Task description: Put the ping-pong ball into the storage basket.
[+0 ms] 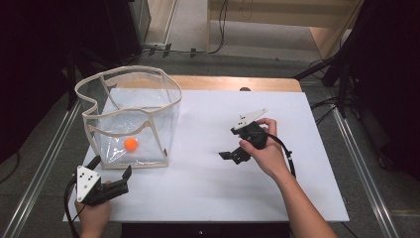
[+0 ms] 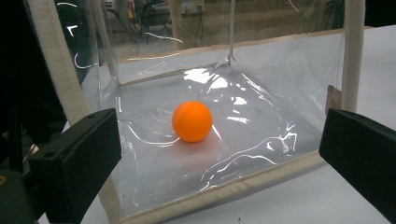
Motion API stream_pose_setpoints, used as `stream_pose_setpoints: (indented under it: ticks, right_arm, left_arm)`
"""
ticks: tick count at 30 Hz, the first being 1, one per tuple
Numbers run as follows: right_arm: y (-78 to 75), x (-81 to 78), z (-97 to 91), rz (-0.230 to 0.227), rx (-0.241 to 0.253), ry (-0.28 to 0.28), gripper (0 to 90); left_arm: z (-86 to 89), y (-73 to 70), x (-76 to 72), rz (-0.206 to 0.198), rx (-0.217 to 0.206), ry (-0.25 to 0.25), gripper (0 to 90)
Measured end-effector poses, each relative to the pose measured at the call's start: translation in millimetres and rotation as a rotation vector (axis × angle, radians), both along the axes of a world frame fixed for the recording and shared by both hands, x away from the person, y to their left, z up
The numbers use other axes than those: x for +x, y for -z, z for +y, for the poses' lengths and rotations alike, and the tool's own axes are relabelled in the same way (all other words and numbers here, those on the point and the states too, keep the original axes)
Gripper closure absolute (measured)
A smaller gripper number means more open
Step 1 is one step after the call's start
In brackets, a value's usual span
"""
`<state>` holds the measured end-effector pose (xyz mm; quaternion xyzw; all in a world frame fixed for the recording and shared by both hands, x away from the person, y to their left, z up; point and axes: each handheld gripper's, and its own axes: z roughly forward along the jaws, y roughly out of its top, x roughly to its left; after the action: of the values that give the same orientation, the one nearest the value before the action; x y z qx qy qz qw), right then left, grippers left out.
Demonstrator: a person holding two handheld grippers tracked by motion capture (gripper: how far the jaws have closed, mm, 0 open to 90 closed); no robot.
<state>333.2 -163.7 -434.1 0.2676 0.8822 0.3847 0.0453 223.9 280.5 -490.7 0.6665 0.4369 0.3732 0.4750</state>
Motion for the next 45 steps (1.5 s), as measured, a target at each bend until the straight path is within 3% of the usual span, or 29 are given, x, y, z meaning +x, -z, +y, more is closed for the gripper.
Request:
stream_pose_setpoints:
  ticks: [22, 45]
  right_arm:
    - [14.8, -14.8, -35.1, -0.013, 0.038, 0.059, 0.0]
    - [29.0, -32.7, -72.6, -0.058, 0.095, 0.125, 0.0]
  left_arm:
    - [-0.1, 0.0, -0.1, 0.002, 0.005, 0.000, 0.0]
    - [-0.2, 0.1, -0.2, 0.002, 0.007, 0.000, 0.0]
